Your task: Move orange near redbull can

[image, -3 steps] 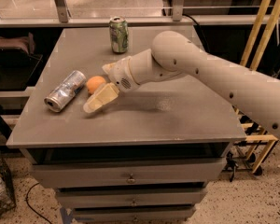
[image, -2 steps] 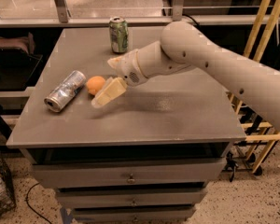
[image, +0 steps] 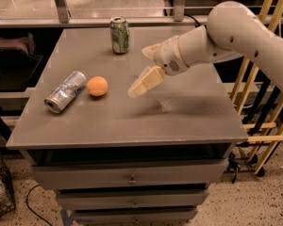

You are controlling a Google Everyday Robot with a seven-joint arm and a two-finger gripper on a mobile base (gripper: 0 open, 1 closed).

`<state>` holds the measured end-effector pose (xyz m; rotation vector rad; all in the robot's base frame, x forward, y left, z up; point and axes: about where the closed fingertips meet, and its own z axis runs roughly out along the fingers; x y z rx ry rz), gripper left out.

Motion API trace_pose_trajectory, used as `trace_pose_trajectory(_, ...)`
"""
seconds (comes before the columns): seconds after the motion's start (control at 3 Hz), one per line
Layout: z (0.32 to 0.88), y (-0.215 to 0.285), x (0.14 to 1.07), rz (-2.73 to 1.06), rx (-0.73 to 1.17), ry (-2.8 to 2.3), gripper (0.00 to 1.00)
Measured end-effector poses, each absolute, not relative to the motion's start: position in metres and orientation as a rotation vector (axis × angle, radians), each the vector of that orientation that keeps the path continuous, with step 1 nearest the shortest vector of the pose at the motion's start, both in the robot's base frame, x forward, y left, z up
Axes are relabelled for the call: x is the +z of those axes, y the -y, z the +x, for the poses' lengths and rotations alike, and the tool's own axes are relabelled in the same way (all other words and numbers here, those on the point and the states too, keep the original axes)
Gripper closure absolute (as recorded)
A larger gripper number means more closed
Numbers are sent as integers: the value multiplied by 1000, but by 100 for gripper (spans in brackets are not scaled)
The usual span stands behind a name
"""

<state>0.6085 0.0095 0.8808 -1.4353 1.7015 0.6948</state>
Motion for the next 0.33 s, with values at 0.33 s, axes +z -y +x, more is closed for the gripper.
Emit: trace_pose_trajectory(0.33, 609, -9, 881, -1435, 695, -1702, 0)
